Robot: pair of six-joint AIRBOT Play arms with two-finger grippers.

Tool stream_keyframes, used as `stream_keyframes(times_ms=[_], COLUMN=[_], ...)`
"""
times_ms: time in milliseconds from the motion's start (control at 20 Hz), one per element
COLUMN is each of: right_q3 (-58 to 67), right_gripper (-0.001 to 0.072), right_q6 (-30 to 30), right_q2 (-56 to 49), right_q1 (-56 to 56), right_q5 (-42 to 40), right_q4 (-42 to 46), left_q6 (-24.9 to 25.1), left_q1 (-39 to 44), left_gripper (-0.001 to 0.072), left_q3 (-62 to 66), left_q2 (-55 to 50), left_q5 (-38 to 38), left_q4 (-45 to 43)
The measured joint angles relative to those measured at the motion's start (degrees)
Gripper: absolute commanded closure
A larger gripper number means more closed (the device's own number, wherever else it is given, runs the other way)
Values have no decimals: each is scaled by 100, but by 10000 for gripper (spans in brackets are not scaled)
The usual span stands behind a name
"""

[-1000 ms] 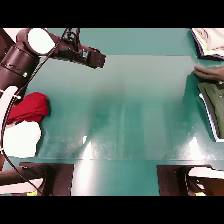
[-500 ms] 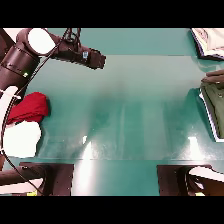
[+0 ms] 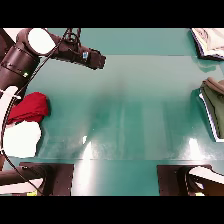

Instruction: Fold the shirts.

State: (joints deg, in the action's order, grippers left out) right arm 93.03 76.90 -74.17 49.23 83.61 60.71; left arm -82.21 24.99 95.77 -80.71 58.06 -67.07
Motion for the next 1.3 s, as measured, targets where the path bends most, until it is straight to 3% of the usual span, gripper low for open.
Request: stream_keyframes(times_ms=[50, 100, 400, 650, 700, 800, 900, 1300], right_q3=[0, 0, 0, 0, 0, 0, 0, 0], right_gripper=[264, 223, 224, 236, 266, 513, 693, 692], right_q6=[85, 175, 654, 791, 802, 809, 809, 540], right_q2=[9, 13, 20, 20, 20, 20, 20, 20], right_q1=[2, 4, -33, -717, -981, -1567, -2188, -3917], right_q5=[157, 286, 732, 833, 839, 841, 804, 466], right_q4=[356, 673, 1919, 1307, 1115, 868, 728, 557], left_q6=[4, 9, 129, 151, 153, 155, 157, 164], left_q1=[0, 0, 0, 0, 0, 0, 0, 0], left_gripper=[679, 679, 678, 678, 678, 678, 678, 678], left_q3=[0, 0, 0, 0, 0, 0, 0, 0], left_q2=[0, 0, 0, 0, 0, 0, 0, 0], left_q5=[-2, -2, -9, -9, 7, 7, -66, -533], left_q4=[-2, -2, -2, 2, 7, 17, 28, 39])
